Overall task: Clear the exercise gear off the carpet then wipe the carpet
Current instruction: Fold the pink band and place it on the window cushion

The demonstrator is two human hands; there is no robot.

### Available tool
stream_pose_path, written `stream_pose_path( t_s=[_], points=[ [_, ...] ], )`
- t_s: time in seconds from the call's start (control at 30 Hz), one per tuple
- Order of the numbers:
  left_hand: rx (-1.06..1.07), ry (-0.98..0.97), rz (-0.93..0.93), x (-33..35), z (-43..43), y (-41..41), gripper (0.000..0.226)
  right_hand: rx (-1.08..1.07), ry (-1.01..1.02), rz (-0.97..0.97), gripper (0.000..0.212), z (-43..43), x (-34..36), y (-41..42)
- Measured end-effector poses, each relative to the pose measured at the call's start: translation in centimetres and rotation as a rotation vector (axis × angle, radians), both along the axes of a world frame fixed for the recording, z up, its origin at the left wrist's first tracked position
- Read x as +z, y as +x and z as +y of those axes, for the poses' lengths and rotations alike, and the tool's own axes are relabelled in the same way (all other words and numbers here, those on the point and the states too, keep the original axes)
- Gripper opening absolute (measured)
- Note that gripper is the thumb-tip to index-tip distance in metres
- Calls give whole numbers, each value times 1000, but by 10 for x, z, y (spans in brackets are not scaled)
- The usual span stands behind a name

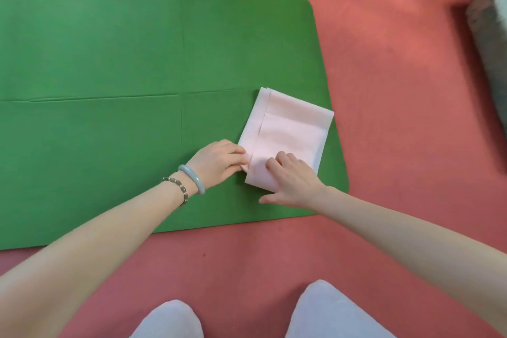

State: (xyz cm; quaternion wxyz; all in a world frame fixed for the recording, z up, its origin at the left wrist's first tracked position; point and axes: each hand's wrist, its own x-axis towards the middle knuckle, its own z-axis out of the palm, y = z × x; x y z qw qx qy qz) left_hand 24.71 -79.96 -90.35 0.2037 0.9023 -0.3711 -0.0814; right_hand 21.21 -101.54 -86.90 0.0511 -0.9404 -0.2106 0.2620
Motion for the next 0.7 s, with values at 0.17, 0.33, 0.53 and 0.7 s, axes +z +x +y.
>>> stream_pose_path(
  t_s=[0.17,0.33,0.53,0.7],
  points=[
    [60,-95,16,19,-11,5,34,-59,49,-70,44,2,3,3],
    [220,-276,-13,57,-12,23,26,-270,362,-124,39,-5,52,34],
    [747,-614,485,82,5,31,55,-333,463,-157,40,-5,140,66],
    [1086,-914,812,96,15,27,70,-347,617,-191,27,8,215,73]
  ],
)
